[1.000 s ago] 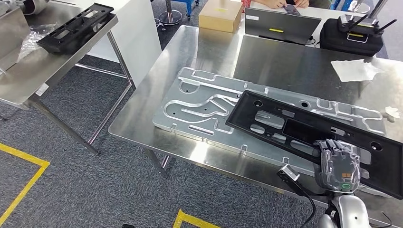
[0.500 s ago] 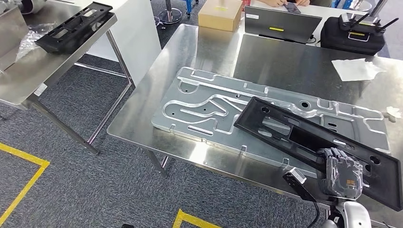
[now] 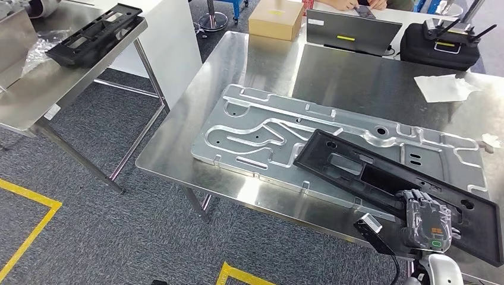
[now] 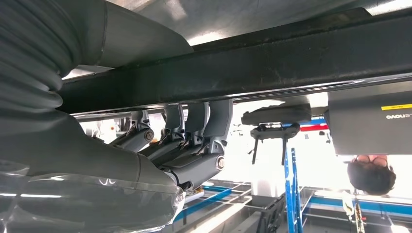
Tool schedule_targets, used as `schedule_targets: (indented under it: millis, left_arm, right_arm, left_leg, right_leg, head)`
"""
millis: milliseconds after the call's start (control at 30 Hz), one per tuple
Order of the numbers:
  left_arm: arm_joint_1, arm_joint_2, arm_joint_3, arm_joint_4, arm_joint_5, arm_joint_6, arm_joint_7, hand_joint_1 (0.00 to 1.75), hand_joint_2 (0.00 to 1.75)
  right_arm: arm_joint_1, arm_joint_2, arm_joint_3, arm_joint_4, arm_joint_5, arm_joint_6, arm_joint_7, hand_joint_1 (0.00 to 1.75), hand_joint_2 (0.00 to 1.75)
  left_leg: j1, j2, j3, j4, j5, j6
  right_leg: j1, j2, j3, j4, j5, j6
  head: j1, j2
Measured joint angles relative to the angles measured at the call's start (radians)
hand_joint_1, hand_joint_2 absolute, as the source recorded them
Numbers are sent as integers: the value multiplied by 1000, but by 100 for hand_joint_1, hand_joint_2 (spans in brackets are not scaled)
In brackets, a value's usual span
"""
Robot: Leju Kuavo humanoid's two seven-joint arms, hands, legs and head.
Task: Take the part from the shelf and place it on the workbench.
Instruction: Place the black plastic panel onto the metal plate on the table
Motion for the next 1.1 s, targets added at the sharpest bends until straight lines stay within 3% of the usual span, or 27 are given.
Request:
schedule_targets:
  millis: [233,433,800,933,1100]
  left_arm:
    - [2,0,10,0,16,-7,-29,0,175]
    - [6,-2,14,0,24,3,-134,0,175]
    - [8,-1,20,0,16,-73,-128,0,175]
    - [11,-1,22,0,16,-78,-121,0,175]
    - [12,-1,22,0,7,-76,-95,0,175]
  right_arm:
    - [-17,0,6,14,11,4,0,175,175]
    - [9,0,7,6,23,1,10,175,175]
    - [18,3,7,2,32,-1,10,175,175]
    - [21,3,8,2,34,-2,10,0,0]
    - [23,3,12,2,36,-2,10,0,0]
  left_leg:
    - [0,0,1,1,0,0]
    - [0,0,2,3,-1,1]
    - [0,0,3,5,-1,1]
    - [0,0,3,6,-2,1]
    - [0,0,4,6,-2,1]
  right_leg:
    - [0,-1,2,0,0,1]
    - [0,-1,3,0,0,1]
    - [0,-1,6,0,1,2]
    - [0,-1,7,0,1,3]
    - [0,-1,8,0,1,3]
  head:
    - [0,0]
    - [0,0]
    - [0,0]
    - [0,0]
    - [0,0]
